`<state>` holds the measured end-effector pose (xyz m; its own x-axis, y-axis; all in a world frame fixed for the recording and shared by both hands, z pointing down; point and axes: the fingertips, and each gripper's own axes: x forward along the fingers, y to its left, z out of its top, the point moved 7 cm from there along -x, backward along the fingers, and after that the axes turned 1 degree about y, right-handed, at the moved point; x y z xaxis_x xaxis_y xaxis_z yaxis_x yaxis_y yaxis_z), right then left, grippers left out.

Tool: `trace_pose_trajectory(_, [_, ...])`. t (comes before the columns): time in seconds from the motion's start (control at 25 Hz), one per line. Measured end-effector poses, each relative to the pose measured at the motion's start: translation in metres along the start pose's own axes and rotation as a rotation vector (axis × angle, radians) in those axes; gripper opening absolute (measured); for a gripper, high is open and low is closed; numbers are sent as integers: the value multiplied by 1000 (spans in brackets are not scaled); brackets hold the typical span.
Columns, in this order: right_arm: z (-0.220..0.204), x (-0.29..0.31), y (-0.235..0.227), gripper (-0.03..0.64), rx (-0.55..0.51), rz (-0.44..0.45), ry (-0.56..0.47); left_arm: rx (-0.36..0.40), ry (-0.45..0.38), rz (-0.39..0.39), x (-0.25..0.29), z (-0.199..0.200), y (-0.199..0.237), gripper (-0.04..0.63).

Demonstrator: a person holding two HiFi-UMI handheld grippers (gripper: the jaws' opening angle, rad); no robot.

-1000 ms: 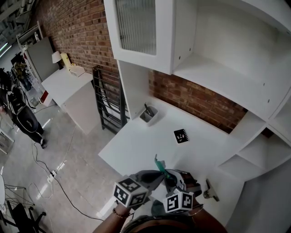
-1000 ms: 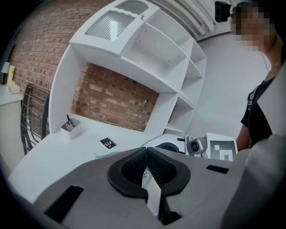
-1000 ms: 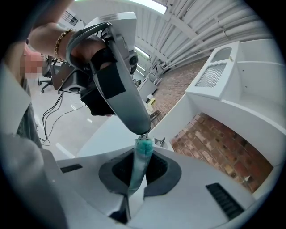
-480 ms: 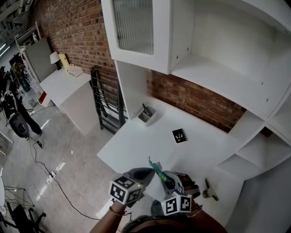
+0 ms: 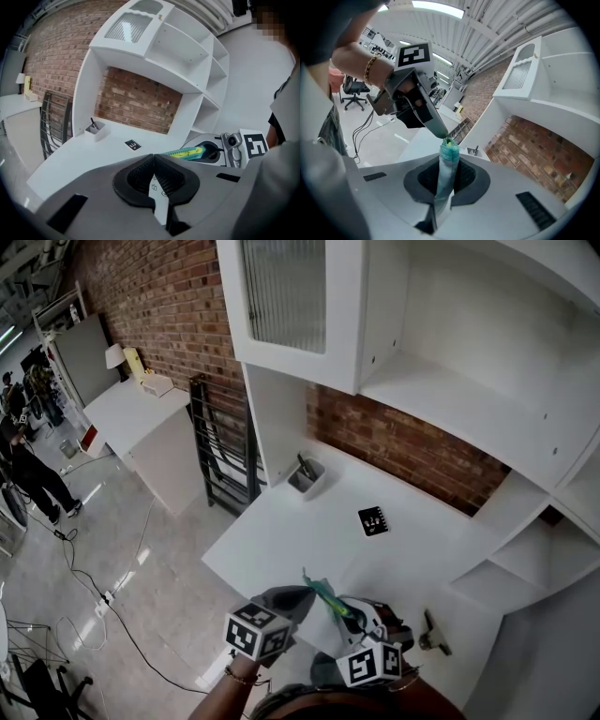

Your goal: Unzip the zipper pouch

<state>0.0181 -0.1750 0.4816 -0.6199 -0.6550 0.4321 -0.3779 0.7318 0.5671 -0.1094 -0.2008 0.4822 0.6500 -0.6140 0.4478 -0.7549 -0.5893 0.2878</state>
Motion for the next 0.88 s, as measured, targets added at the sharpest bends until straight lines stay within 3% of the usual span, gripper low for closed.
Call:
trace_pose_trajectory(0.36, [1,-9,-2,5,48,10,1,-23,-11,4,-2,-4,5,5])
trace_pose_trajectory(0.88, [-5,-32,6,5,138,-9,-3,-55,-23,103,-32,-18,21,5])
